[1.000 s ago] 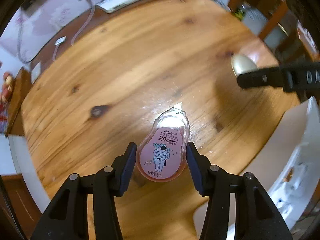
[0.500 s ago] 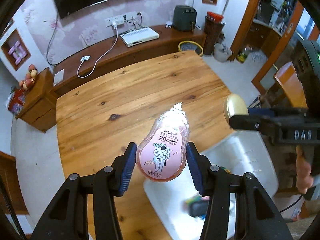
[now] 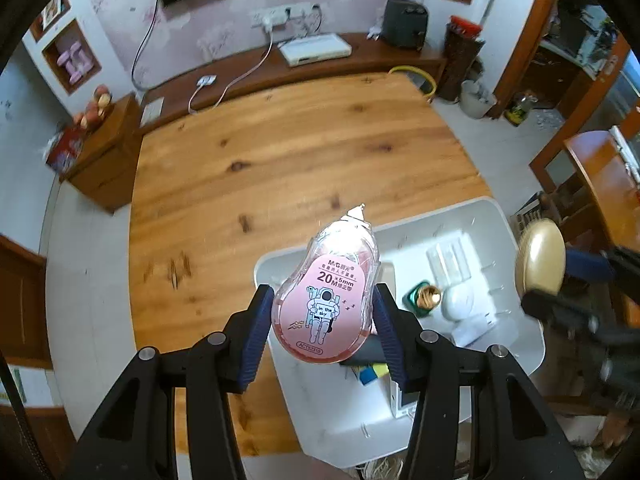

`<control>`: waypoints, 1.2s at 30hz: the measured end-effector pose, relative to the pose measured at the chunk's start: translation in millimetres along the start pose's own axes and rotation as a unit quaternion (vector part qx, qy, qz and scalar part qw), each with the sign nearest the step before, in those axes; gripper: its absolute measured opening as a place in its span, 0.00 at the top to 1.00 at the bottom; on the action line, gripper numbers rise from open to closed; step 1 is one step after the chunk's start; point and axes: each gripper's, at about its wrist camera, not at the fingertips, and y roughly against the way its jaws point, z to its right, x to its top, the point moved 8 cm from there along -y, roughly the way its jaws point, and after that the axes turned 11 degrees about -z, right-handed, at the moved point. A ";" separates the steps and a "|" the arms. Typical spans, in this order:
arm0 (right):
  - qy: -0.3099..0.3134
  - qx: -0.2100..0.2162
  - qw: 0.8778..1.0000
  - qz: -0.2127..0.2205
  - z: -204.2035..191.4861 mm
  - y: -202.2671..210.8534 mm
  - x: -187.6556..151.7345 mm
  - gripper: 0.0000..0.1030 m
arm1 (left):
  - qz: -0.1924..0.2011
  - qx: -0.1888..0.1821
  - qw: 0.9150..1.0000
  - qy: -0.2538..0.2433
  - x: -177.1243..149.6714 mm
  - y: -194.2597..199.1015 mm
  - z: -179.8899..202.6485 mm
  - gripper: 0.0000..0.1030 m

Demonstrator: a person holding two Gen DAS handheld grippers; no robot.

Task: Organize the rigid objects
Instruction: 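Grasp the pink tape dispenser with the left tool while the right tool lifts the compact, then lower the dispenser and compact into the tray and open both tools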

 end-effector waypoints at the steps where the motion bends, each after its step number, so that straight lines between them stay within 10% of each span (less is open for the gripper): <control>1: 0.003 -0.006 1.000 -0.002 0.0 -1.6 -4.7 0.48 | -0.006 0.003 1.000 0.001 -3.3 -5.1 3.0 0.48; 19: 0.043 -0.098 0.986 -0.126 14.0 -88.8 -80.2 0.48 | -0.055 0.053 0.997 0.000 -41.7 -53.5 27.8 0.48; 36: 0.031 -0.106 0.987 -0.115 21.3 -88.9 -79.3 0.46 | -0.054 0.014 0.998 0.036 -44.6 -55.1 21.9 0.43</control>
